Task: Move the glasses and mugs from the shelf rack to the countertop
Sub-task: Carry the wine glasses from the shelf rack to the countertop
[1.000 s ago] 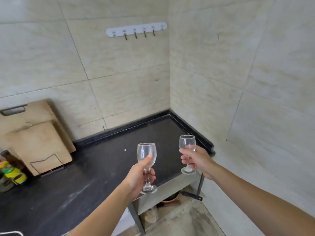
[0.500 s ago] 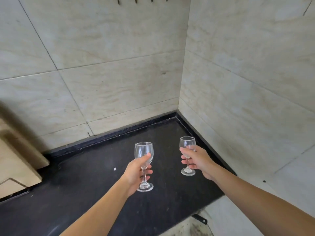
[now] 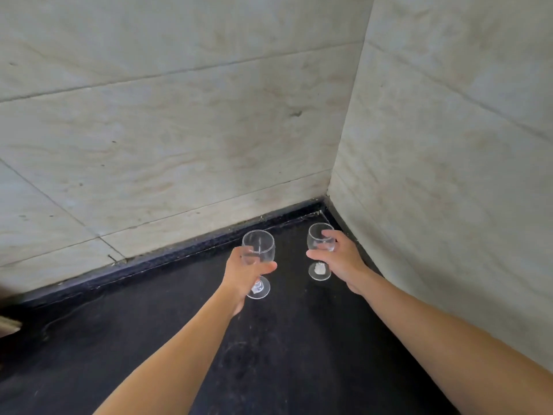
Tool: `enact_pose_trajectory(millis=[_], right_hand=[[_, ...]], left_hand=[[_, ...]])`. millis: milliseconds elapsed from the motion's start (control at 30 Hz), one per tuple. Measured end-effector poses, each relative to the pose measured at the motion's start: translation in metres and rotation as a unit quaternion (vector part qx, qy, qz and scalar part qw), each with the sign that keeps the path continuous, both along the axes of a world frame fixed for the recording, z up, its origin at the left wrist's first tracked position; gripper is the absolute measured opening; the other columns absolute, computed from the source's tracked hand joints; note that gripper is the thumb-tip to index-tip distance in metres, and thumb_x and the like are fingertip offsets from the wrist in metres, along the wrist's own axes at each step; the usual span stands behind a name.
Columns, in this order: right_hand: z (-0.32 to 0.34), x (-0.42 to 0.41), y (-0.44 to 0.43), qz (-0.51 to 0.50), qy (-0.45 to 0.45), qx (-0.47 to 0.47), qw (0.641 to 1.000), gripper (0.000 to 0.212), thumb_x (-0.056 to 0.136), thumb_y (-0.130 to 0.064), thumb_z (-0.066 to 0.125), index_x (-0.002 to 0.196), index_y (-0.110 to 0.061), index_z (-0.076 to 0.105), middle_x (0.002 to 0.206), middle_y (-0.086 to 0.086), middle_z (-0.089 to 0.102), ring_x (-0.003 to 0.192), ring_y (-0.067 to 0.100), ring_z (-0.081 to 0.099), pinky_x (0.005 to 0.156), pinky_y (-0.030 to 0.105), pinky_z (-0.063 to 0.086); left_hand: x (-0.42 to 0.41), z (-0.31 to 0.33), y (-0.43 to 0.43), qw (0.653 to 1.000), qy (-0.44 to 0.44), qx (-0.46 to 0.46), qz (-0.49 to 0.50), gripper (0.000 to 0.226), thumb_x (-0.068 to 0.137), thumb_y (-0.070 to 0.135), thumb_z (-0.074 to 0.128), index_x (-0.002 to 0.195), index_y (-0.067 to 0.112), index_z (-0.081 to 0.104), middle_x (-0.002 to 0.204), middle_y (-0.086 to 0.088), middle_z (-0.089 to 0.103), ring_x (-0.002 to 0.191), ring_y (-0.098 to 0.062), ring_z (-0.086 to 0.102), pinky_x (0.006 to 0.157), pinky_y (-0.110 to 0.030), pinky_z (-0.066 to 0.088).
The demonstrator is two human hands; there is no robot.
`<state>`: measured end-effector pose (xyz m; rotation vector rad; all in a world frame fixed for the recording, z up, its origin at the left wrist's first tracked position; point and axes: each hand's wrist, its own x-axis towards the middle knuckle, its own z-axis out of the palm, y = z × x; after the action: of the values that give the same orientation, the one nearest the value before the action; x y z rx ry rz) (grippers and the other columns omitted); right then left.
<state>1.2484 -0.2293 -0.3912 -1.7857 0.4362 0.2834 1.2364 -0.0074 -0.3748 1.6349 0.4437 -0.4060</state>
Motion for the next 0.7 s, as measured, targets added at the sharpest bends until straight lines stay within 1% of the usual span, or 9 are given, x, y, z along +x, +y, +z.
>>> enact_pose_trajectory(millis=[100,167,233,300,433,500,567,633,700], right_hand=[[-0.029,0.038,0.001,0.025,0.000,-0.015,1.000,0.072,0.073,-0.016,0.084,0.135,-0.024,0.049,0.122,0.001,0.059,0.109,0.020,0.060,0.091,0.041,0.053],[-0.044,0.057,0.001,0.037,-0.006,-0.030,0.999,0.073,0.072,-0.011,0.083,0.136,-0.021,0.049,0.125,0.002,0.057,0.114,0.023,0.059,0.096,0.045,0.053],[-0.056,0.071,0.000,0.048,-0.016,-0.043,0.998,0.070,0.072,-0.005,0.081,0.134,-0.018,0.052,0.127,0.003,0.060,0.114,0.019,0.059,0.084,0.028,0.056],[-0.063,0.082,0.000,0.055,-0.022,-0.048,0.997,0.068,0.071,-0.002,0.080,0.132,-0.017,0.054,0.125,0.003,0.061,0.111,0.016,0.060,0.062,0.007,0.047],[-0.072,0.094,-0.002,0.071,-0.046,-0.059,0.995,0.066,0.072,-0.002,0.081,0.130,-0.016,0.054,0.122,0.003,0.062,0.109,0.018,0.061,0.056,0.006,0.045],[-0.072,0.096,-0.002,0.085,-0.055,-0.070,0.992,0.065,0.071,-0.003,0.081,0.129,-0.017,0.054,0.120,0.001,0.063,0.107,0.018,0.062,0.062,0.010,0.047],[-0.072,0.096,-0.003,0.100,-0.052,-0.083,0.990,0.069,0.070,-0.006,0.083,0.131,-0.018,0.052,0.120,0.000,0.064,0.108,0.018,0.063,0.076,0.021,0.052],[-0.073,0.089,-0.005,0.091,-0.011,-0.086,0.992,0.077,0.071,-0.010,0.083,0.138,-0.016,0.047,0.124,0.003,0.063,0.112,0.021,0.062,0.091,0.034,0.052],[-0.073,0.073,-0.009,0.078,0.050,-0.127,0.988,0.074,0.076,-0.017,0.080,0.141,-0.013,0.045,0.127,0.008,0.063,0.113,0.025,0.062,0.093,0.035,0.049]], left_hand=[[0.033,-0.021,-0.011,0.999,-0.010,0.030,-0.025,0.053,0.067,0.011,0.084,0.104,0.029,0.052,0.104,0.001,0.062,0.093,-0.016,0.062,0.072,-0.030,0.051],[0.051,-0.035,-0.018,0.998,-0.023,0.048,-0.043,0.050,0.067,0.010,0.083,0.098,0.034,0.052,0.100,0.004,0.062,0.091,-0.013,0.061,0.066,-0.023,0.045],[0.063,-0.048,-0.025,0.997,-0.027,0.052,-0.048,0.056,0.067,0.007,0.083,0.111,0.026,0.053,0.104,0.002,0.063,0.095,-0.016,0.061,0.068,-0.022,0.045],[0.073,-0.055,-0.031,0.997,-0.030,0.047,-0.043,0.065,0.067,0.005,0.083,0.120,0.020,0.049,0.107,0.001,0.063,0.096,-0.013,0.061,0.069,-0.020,0.044],[0.087,-0.063,-0.041,0.997,-0.050,0.048,-0.045,0.060,0.065,0.003,0.085,0.103,0.034,0.050,0.104,0.007,0.062,0.097,-0.008,0.060,0.074,-0.021,0.045],[0.093,-0.063,-0.045,0.996,-0.057,0.052,-0.048,0.059,0.065,0.003,0.085,0.095,0.039,0.049,0.103,0.008,0.063,0.096,-0.008,0.060,0.076,-0.021,0.045],[0.095,-0.062,-0.045,0.995,-0.062,0.051,-0.055,0.059,0.064,0.002,0.084,0.094,0.041,0.050,0.104,0.006,0.065,0.098,-0.011,0.062,0.078,-0.024,0.047],[0.089,-0.062,-0.042,0.996,-0.045,0.049,-0.054,0.061,0.065,0.003,0.083,0.107,0.036,0.053,0.108,0.000,0.065,0.100,-0.016,0.062,0.082,-0.029,0.050],[0.076,-0.059,-0.037,0.995,-0.004,0.086,-0.045,0.065,0.070,0.008,0.082,0.125,0.019,0.049,0.115,-0.006,0.060,0.104,-0.022,0.060,0.085,-0.036,0.052]])
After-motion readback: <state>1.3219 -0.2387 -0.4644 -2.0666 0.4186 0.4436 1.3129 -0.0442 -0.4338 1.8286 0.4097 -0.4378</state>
